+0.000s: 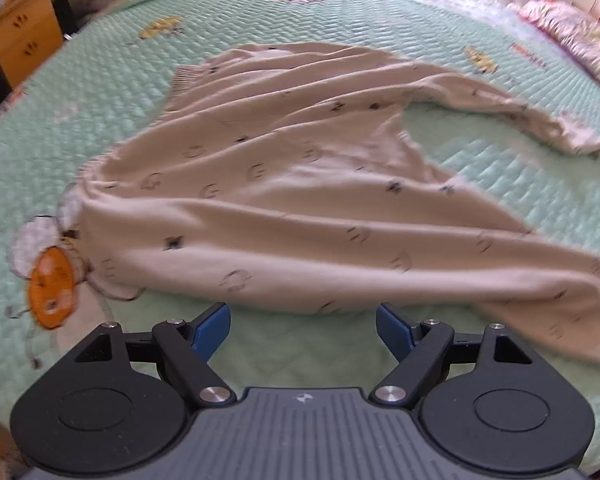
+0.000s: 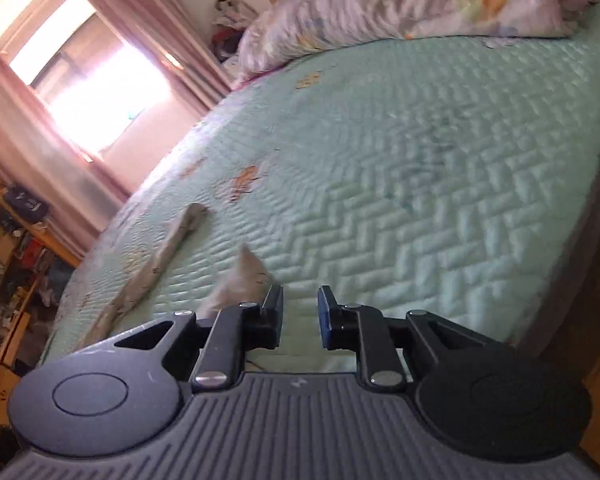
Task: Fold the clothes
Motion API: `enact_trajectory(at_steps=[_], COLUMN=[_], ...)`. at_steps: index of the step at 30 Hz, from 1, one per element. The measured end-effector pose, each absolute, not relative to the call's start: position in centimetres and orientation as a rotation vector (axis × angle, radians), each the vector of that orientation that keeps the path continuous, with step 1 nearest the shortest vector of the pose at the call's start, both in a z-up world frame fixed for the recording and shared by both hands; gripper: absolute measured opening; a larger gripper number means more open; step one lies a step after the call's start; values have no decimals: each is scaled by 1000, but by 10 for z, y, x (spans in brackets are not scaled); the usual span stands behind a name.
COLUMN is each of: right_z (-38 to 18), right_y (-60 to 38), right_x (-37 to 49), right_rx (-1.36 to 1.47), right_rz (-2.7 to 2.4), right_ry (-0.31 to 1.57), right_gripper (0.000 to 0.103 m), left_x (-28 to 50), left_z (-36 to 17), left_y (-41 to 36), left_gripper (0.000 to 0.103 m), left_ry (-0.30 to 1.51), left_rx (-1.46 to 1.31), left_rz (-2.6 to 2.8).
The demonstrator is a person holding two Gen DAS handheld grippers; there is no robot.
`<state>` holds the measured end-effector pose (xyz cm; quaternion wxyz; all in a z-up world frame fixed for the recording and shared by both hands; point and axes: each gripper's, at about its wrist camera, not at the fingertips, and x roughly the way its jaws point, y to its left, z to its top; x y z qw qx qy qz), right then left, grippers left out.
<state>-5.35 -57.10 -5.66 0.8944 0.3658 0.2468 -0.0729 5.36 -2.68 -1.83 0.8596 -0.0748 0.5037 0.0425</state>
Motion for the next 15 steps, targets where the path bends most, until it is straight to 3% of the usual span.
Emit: enact_trajectory(at_steps=[7, 15], right_z=[-54, -61], right_y=[-528, -515], right_x=[-26, -41], right_rx=[820, 765], right_rz=[7, 20], right_ry=[538, 583], right_gripper=[26, 28], left_x=[83, 70], left_z=[-34, -30], left_y=[-26, -16], left_gripper=[93, 89], left_ry=[1060, 1056], left_rx=[-445, -565], left_rz=[54, 15])
